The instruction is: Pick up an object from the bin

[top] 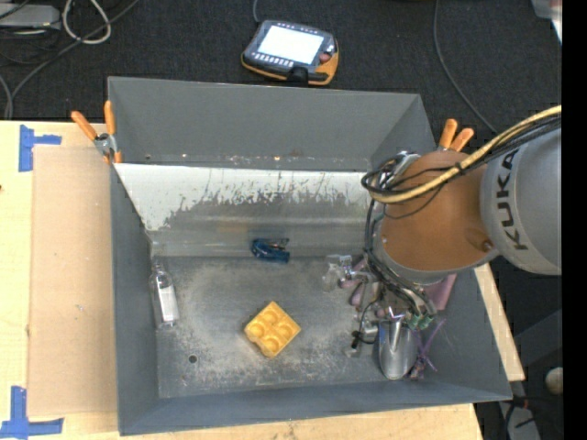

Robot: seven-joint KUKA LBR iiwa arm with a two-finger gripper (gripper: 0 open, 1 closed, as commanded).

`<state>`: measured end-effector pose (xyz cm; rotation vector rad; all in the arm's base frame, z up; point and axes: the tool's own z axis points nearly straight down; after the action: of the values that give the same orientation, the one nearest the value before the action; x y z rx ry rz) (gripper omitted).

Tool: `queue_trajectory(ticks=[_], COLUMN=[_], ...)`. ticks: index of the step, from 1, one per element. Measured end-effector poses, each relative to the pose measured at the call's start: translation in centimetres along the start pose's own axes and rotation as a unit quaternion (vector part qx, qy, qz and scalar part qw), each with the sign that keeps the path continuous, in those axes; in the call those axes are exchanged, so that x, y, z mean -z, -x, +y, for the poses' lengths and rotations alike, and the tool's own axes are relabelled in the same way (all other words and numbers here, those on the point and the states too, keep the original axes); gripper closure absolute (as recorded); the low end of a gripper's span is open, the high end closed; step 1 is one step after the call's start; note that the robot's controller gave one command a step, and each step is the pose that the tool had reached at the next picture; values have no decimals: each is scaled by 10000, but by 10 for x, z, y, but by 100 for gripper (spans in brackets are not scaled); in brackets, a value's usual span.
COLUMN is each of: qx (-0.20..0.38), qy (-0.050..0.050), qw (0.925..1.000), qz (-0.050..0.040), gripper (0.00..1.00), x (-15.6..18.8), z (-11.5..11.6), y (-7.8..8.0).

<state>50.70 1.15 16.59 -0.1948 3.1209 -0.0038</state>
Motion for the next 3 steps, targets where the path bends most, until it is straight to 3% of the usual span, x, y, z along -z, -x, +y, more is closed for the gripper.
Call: queue_trajectory(ticks=[1, 2, 3], qx=[-137, 92, 90], qy=[55, -8, -8], qw=[9997, 10000, 10000], qz=[170, 21, 21], gripper=[0, 100, 100], x=[-63, -70, -70], z=[90, 27, 27], y=[1, -32, -32])
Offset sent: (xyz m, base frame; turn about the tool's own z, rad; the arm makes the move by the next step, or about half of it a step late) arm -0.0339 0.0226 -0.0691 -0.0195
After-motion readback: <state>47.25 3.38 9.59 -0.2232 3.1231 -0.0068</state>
